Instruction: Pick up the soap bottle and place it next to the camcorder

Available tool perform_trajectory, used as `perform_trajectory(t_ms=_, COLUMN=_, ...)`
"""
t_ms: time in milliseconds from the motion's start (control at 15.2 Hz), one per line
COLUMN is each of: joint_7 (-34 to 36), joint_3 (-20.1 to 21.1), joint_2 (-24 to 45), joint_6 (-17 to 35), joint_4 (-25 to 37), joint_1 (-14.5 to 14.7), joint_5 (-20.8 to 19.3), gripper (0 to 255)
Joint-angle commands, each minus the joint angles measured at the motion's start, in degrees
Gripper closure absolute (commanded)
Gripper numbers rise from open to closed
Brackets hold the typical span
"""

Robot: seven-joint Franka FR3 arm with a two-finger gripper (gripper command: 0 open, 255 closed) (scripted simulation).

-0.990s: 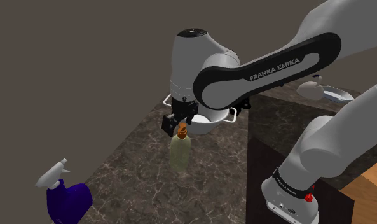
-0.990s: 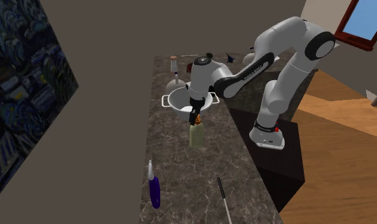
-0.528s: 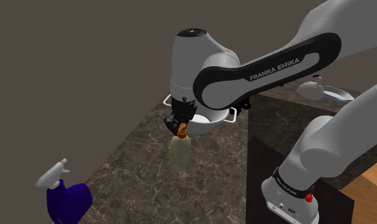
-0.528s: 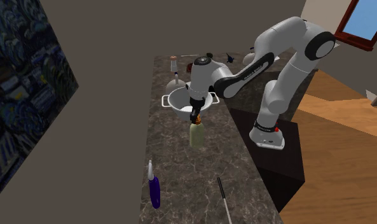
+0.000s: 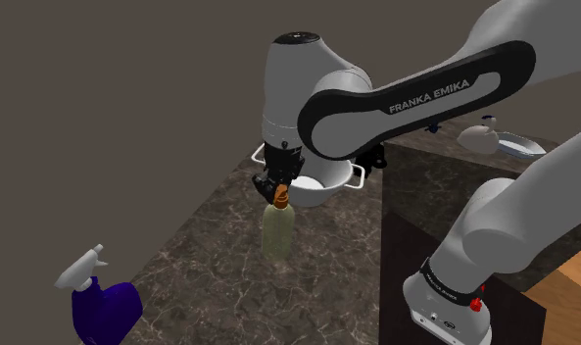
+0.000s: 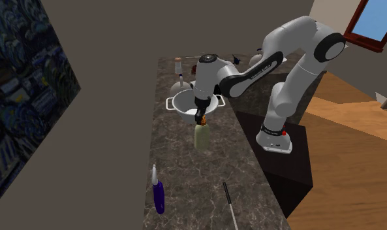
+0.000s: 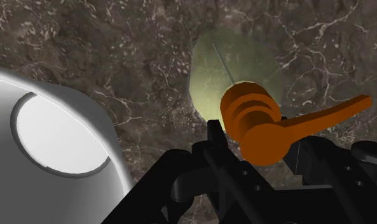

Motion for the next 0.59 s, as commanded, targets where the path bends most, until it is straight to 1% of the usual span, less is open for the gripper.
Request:
perform_trajectory(t_ms=0, joint_7=-0.32, joint_3=-0.28, joint_2=-0.78, joint_6=-1.55, joint_4=0.83, joint_1=0.12, joint_5=0.3, gripper=255)
perform_trajectory(t_ms=528, joint_7=-1.3, joint_3=-1.34, joint_2=-2.76, joint_6=-7.96, joint_4=5.42, joint_1=0.22, joint_5=0.8, gripper=255)
